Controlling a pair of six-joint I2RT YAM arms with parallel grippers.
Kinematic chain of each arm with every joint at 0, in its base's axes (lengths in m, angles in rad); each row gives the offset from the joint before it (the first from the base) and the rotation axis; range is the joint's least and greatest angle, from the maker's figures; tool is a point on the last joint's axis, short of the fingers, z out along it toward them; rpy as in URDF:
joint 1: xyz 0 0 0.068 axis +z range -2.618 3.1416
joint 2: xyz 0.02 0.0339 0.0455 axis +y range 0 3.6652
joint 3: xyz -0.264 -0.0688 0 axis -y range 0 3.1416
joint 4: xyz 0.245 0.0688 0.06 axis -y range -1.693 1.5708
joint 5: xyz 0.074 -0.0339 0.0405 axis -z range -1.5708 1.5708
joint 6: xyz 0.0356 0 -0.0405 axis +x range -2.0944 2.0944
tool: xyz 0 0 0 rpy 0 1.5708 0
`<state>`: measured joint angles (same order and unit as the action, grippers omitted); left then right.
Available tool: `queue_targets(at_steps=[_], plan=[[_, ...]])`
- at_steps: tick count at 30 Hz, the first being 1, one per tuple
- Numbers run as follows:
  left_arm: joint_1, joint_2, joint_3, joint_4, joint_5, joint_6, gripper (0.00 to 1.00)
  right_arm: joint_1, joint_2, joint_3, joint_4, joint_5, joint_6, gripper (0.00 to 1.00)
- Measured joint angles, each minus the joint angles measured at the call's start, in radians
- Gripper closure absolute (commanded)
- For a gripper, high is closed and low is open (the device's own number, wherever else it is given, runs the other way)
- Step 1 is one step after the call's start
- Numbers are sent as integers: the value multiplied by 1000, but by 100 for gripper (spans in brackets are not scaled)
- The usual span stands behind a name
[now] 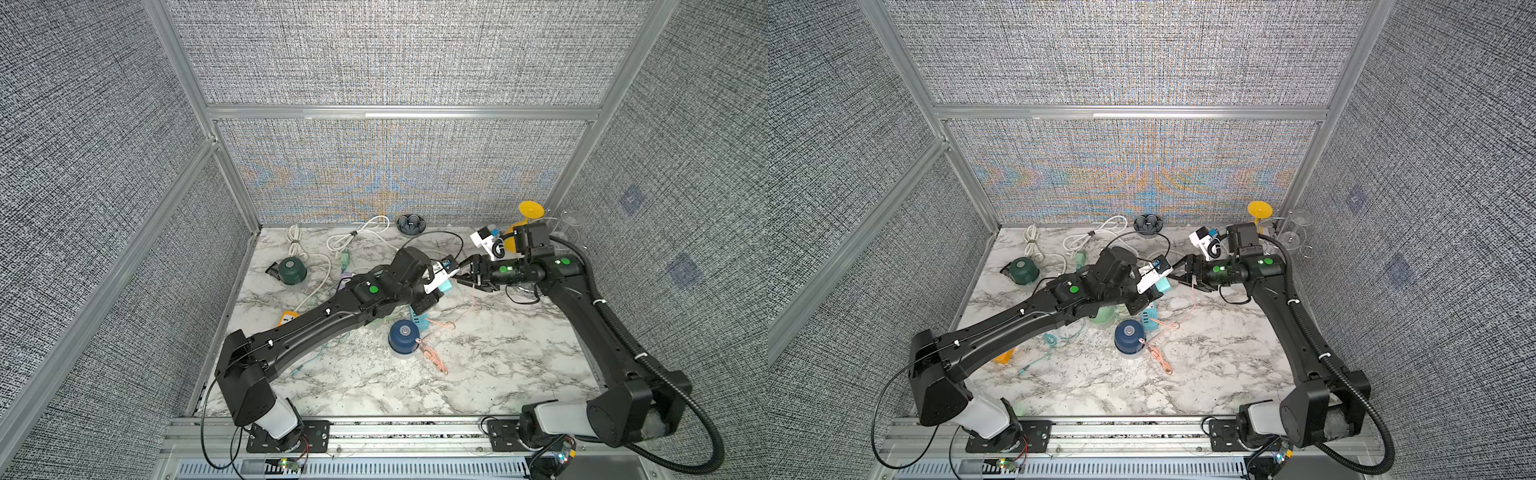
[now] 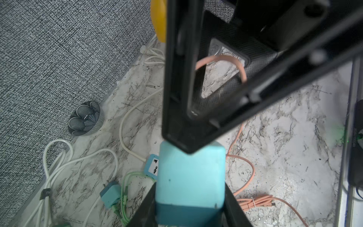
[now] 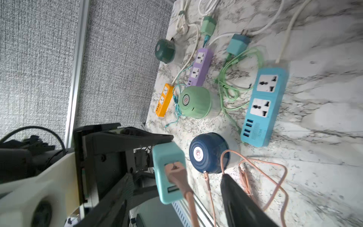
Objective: Charge the cordless meat grinders
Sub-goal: Pick up the plug from the center of the board.
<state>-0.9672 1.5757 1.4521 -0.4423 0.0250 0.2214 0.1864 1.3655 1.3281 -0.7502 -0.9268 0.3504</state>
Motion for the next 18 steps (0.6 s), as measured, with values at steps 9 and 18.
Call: queue_targets(at_steps=[9, 18], plan=[[-12, -2, -1, 0, -7, 12, 88, 30, 17, -21, 0, -39, 8, 43], [-28, -2, 10, 0, -8, 13, 88, 43, 45, -19, 23, -53, 19, 58]])
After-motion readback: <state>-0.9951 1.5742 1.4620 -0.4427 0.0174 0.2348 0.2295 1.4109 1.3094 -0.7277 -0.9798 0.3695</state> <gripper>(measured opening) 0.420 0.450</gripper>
